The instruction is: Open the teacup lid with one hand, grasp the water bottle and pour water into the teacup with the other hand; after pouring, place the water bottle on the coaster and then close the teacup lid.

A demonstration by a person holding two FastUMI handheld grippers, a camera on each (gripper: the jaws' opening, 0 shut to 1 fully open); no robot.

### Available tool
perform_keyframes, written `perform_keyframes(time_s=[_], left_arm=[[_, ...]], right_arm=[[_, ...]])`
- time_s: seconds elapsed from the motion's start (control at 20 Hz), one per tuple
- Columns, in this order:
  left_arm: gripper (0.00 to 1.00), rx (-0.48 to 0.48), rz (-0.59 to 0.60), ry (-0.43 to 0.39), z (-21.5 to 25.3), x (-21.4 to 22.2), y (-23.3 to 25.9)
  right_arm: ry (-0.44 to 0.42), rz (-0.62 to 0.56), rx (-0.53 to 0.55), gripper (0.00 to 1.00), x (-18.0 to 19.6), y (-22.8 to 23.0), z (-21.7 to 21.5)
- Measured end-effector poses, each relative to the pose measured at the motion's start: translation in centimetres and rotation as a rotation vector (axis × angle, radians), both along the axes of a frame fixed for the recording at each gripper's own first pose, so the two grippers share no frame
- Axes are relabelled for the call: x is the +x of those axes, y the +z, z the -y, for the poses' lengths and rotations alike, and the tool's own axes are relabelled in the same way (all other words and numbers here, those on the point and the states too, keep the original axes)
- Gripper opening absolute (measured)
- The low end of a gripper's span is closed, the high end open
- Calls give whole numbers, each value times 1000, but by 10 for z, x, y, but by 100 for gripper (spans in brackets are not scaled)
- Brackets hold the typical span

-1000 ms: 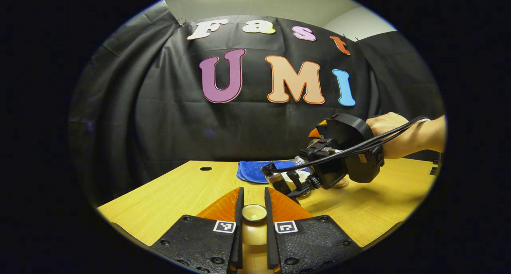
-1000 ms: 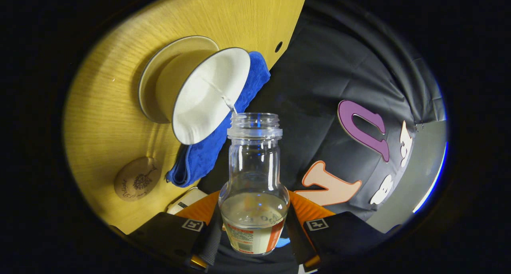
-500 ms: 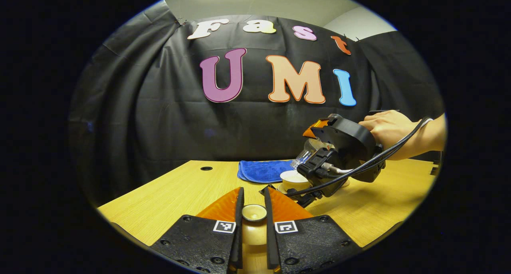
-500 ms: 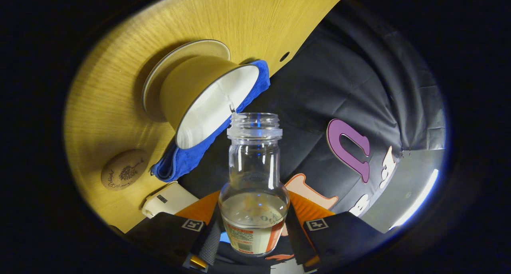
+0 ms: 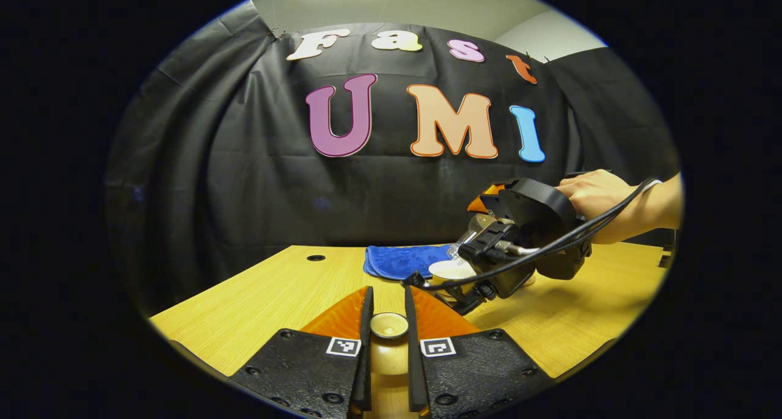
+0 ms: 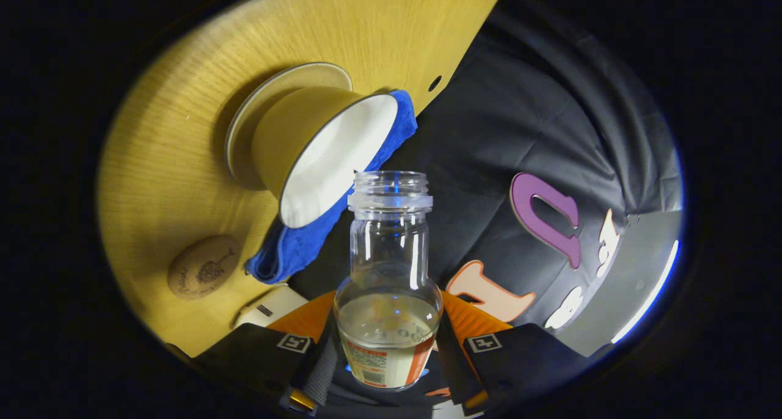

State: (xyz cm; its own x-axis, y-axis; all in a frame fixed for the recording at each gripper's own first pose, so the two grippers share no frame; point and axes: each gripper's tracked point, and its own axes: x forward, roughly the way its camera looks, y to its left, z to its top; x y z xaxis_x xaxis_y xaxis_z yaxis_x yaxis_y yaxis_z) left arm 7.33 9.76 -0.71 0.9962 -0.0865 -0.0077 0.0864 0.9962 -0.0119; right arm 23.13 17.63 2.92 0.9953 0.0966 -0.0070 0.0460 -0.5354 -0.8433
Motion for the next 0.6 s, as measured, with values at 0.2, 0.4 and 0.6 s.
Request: perform_keyframes(time_s=[0.2, 0.4, 0.6], left_arm=[[20, 1, -1, 0, 0, 0, 0], [20, 2, 1, 1, 0, 0, 1], [20, 2, 0, 4, -1, 0, 1]], right_arm=[[-54, -137, 270, 77, -3, -15, 11], [-93, -250, 644, 80, -12, -25, 14], [-139, -339, 1053, 75, -15, -28, 29]])
